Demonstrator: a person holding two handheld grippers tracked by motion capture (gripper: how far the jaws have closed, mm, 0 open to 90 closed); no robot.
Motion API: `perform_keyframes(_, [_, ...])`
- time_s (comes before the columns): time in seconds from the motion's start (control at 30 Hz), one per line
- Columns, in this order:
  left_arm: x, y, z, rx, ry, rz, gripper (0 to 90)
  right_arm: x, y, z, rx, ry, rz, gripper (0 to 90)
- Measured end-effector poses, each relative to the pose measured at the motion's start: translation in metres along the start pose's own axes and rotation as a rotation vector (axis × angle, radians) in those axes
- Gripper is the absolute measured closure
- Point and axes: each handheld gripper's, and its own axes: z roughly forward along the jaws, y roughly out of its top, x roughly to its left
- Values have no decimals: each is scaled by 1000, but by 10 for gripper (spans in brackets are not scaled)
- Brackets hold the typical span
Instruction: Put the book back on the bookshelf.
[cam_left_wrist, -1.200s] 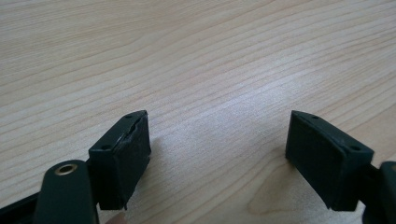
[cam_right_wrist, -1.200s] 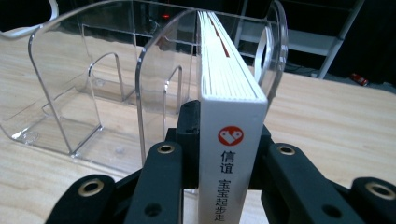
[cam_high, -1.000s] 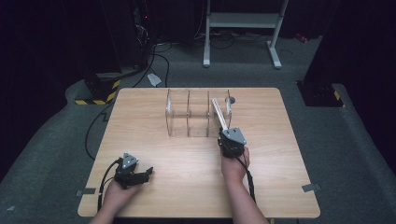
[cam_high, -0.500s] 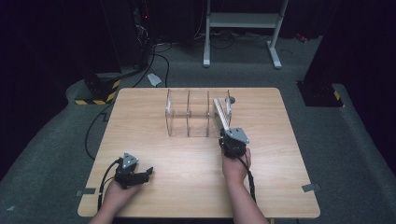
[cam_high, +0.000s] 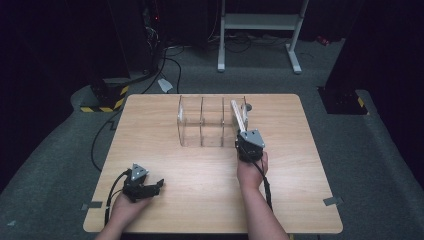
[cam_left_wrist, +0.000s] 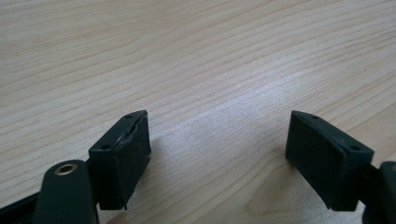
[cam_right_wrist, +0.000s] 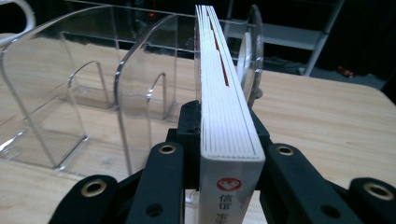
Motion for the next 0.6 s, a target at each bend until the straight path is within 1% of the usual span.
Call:
perform_keyframes(0.07, [0,0,0,0,-1,0,220,0,1,2,1,-19,0,752])
perform_keyframes(0.17, [0,0,0,0,-1,0,220,1,1,6,4,-27,13,752])
perform_keyframes(0.3, [0,0,0,1,-5,5,220,5,-1,10,16,-39,2,750])
perform_keyframes(0.37, [0,0,0,0,-4,5,220,5,-3,11,15,-45,11,748])
perform_keyframes(0.4, [0,0,0,1,-4,5,221,5,-3,11,18,-47,24,746])
perform_keyframes(0.47, [0,0,0,0,-4,3,221,5,-4,11,29,-40,46,739])
perform_keyframes(0.5, [0,0,0,0,-3,2,222,4,-4,10,35,-35,57,718])
perform_keyframes(0.57, [-1,0,0,2,-3,2,222,2,-5,8,31,-12,77,683])
perform_keyframes(0.6, [-1,0,0,2,-3,2,223,2,-5,7,31,-8,81,675])
